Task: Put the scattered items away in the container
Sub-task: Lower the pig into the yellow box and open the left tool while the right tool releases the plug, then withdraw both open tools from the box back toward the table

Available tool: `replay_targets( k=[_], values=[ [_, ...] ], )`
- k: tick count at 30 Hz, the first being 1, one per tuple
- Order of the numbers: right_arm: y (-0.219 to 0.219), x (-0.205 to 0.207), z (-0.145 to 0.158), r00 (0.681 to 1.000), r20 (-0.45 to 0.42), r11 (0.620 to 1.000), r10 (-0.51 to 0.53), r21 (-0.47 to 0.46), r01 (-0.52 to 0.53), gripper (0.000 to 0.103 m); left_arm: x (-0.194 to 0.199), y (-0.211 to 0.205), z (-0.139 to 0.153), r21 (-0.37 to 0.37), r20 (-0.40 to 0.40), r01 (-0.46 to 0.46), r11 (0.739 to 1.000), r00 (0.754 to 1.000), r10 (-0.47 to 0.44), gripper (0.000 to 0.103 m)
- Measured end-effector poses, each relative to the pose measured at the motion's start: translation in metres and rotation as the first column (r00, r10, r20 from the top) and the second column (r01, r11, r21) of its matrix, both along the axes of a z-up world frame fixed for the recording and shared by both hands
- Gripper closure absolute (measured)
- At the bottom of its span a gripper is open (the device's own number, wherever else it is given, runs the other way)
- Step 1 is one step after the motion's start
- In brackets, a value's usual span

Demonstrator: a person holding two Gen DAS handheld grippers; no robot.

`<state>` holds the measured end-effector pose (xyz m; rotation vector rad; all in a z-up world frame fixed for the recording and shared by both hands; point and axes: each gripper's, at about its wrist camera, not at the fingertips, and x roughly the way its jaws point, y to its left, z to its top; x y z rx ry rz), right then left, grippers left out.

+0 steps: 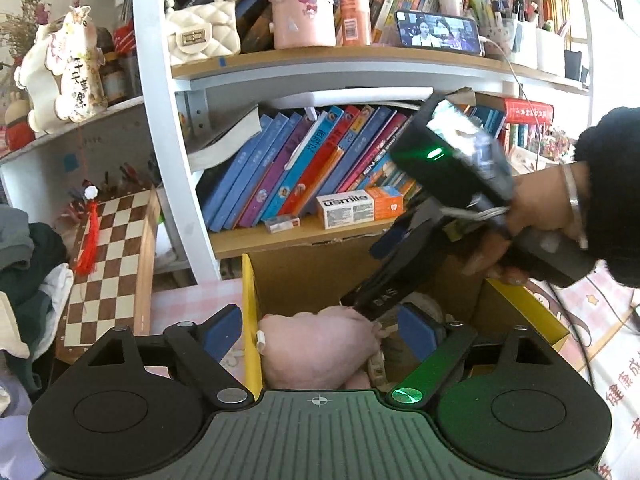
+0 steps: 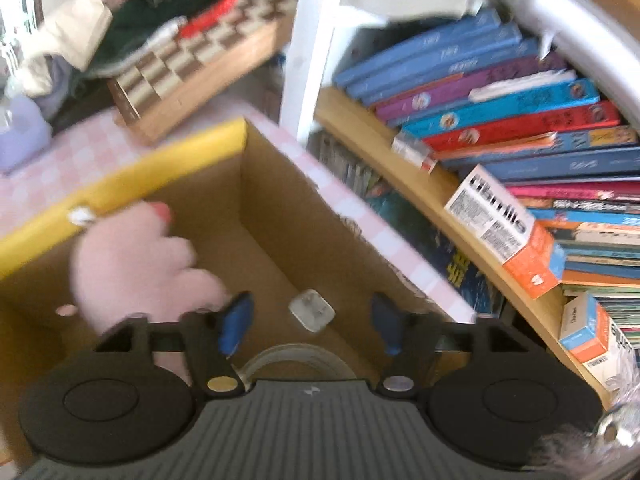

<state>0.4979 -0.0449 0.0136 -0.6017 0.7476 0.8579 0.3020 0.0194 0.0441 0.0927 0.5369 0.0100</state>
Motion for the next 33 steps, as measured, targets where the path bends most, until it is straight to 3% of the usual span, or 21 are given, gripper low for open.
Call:
replay_targets(
  k=[12,17,24,33],
  values=[
    [-0.058,-0.068,0.063,0.988,0.128,0.975,-0.087,0.215,0.058,0.035,-0.029,0.008,0.014,-0.024,0.069,-0.004,1.000,0.998,0.005,0.015],
    [-0.080,-0.100,0.080,0.979,0.137,0.956,-0.148,0.274,0.106,0.033,-0.047,0.014,0.020,-0.033,0.098,-0.003,0.999,0.995,0.007,0.014],
    [-0.104,-0.141,0.085,0.958,0.176,0.945,-0.227,0.278,0.173,0.030,-0.074,0.026,0.020,-0.052,0.107,-0.010,0.999,0.994,0.016,0.011],
    [-0.132,-0.192,0.082,0.890,0.248,0.899,-0.381,0.323,0.295,0.030,-0.110,0.035,0.014,-0.041,0.096,-0.032,0.999,0.995,0.036,0.011]
  ],
)
